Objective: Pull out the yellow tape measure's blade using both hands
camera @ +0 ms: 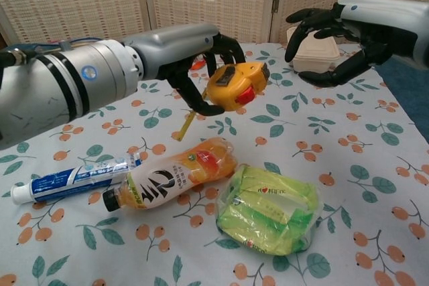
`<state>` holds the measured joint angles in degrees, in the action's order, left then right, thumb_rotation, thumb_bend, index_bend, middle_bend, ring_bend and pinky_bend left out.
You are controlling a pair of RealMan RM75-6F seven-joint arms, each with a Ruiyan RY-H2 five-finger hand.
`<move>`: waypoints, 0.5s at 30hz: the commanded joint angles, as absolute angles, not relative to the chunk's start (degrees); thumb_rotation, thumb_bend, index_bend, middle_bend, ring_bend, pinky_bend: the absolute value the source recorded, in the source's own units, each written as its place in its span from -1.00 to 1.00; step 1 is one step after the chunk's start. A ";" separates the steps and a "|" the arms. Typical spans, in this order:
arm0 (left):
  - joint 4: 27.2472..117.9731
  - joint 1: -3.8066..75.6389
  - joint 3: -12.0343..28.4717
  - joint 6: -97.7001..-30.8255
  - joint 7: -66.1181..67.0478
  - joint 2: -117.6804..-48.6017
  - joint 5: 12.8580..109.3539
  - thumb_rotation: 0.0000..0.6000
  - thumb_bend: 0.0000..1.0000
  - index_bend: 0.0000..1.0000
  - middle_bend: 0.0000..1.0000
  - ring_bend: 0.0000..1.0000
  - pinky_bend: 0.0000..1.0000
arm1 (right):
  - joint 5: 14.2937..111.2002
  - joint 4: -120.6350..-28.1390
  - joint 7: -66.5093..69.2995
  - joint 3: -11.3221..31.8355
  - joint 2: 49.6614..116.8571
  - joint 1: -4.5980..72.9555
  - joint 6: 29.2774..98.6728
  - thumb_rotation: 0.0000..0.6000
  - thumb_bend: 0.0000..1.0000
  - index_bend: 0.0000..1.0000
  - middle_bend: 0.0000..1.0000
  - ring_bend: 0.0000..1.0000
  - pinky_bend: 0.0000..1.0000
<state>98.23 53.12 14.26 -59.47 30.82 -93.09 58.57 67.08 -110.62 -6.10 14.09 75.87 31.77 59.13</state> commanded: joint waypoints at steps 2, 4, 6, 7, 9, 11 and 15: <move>98.62 53.33 14.10 -60.01 31.34 -93.51 58.39 1.00 -0.32 0.08 -0.02 -0.21 -0.89 | 65.41 -110.30 -7.15 14.41 77.00 32.94 58.89 1.00 -0.18 -0.10 -0.91 -0.94 -1.00; 98.77 53.41 14.10 -60.30 31.55 -93.67 58.30 1.00 -0.32 0.08 -0.02 -0.21 -0.90 | 64.71 -110.13 -7.42 14.49 77.34 33.37 58.77 1.00 -0.18 -0.10 -0.91 -0.94 -1.00; 98.99 53.50 14.12 -60.50 31.67 -93.74 58.18 1.00 -0.32 0.08 -0.02 -0.21 -0.90 | 64.05 -110.01 -7.54 14.57 77.64 33.78 58.67 1.00 -0.18 -0.09 -0.91 -0.93 -1.00; 99.04 53.54 14.13 -60.57 31.76 -93.75 58.12 1.00 -0.32 0.08 -0.02 -0.21 -0.90 | 63.83 -109.99 -7.57 14.57 77.74 33.94 58.63 1.00 -0.18 -0.09 -0.91 -0.93 -1.00; 99.04 53.65 14.10 -60.73 31.95 -93.78 58.10 1.00 -0.32 0.08 -0.02 -0.21 -0.90 | 63.40 -109.90 -7.75 14.48 77.86 34.24 58.56 1.00 -0.18 -0.07 -0.91 -0.93 -1.00; 99.08 53.70 14.09 -60.79 31.96 -93.80 57.98 1.00 -0.32 0.08 -0.02 -0.21 -0.90 | 62.99 -109.77 -7.88 14.40 77.94 34.46 58.51 1.00 -0.18 -0.07 -0.90 -0.93 -1.00; 99.02 53.89 14.04 -60.92 32.11 -93.90 57.83 1.00 -0.32 0.08 -0.02 -0.21 -0.90 | 62.22 -109.66 -8.03 14.22 78.08 35.02 58.22 1.00 -0.18 -0.07 -0.90 -0.91 -1.00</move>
<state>99.04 53.88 14.04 -60.91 32.11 -93.89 57.85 62.24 -109.67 -8.00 14.25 78.06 34.99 58.26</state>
